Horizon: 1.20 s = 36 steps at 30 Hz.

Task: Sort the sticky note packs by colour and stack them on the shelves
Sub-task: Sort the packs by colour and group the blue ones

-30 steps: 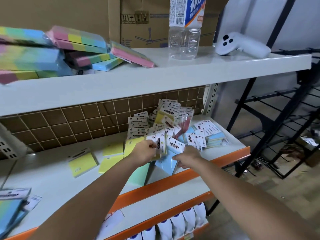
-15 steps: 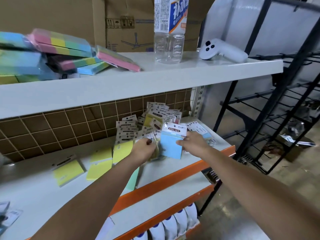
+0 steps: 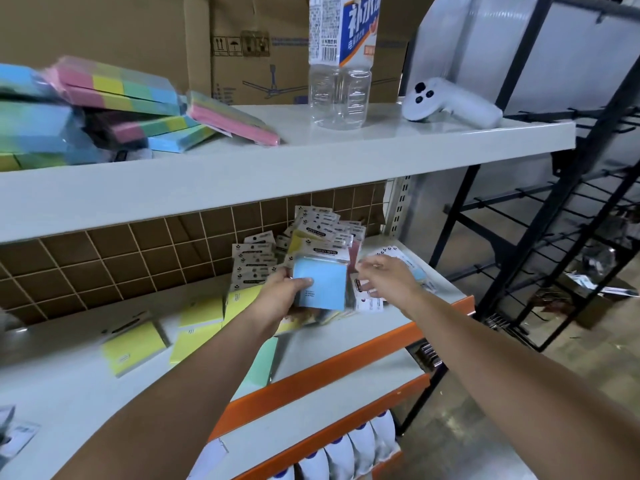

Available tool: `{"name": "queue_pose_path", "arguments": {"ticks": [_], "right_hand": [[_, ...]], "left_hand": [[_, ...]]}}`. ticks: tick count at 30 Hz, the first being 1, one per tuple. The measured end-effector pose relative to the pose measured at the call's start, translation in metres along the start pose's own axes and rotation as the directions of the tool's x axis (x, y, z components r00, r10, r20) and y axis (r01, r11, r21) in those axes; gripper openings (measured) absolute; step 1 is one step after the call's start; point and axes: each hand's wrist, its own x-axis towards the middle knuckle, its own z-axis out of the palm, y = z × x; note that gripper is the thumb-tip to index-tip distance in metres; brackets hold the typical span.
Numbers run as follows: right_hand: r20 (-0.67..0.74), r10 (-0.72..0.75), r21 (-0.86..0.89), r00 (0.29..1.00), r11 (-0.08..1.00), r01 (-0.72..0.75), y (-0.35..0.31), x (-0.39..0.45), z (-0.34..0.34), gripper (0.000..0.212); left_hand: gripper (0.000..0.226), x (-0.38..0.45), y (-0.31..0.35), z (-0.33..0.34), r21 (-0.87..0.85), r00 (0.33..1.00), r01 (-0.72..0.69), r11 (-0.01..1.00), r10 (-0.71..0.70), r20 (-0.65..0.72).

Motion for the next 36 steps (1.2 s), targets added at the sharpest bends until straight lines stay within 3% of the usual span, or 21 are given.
{"name": "queue_pose_path", "arguments": {"ticks": [3, 5, 8, 12, 27, 36], "right_hand": [[-0.184, 0.055, -0.43, 0.981, 0.893, -0.131, 0.01, 0.007, -0.008, 0.032], [-0.199, 0.138, -0.507, 0.97, 0.833, -0.222, 0.016, 0.0, -0.005, 0.05], [-0.122, 0.275, -0.431, 0.954, 0.851, -0.301, 0.022, -0.008, 0.01, 0.063], [-0.115, 0.312, -0.265, 0.943, 0.906, -0.332, 0.027, 0.001, 0.037, 0.068], [-0.137, 0.309, -0.115, 0.941, 0.939, -0.325, 0.022, 0.018, 0.071, 0.027], [-0.21, 0.211, -0.146, 0.955, 0.959, -0.244, 0.023, -0.008, 0.041, 0.064]], "left_hand": [[0.021, 0.002, 0.001, -0.009, -0.082, 0.994, -0.009, 0.997, 0.0, -0.111], [0.024, 0.003, 0.0, -0.014, -0.115, 0.986, -0.014, 0.993, -0.005, -0.166], [0.023, 0.001, -0.001, -0.019, -0.107, 0.979, -0.023, 0.994, 0.001, -0.206], [0.024, 0.002, -0.003, -0.026, -0.106, 0.977, -0.007, 0.994, -0.016, -0.213], [0.031, -0.007, -0.009, -0.034, -0.099, 0.979, 0.001, 0.995, -0.021, -0.205], [0.03, -0.018, -0.013, -0.027, -0.118, 0.982, 0.007, 0.993, -0.029, -0.184]]}}
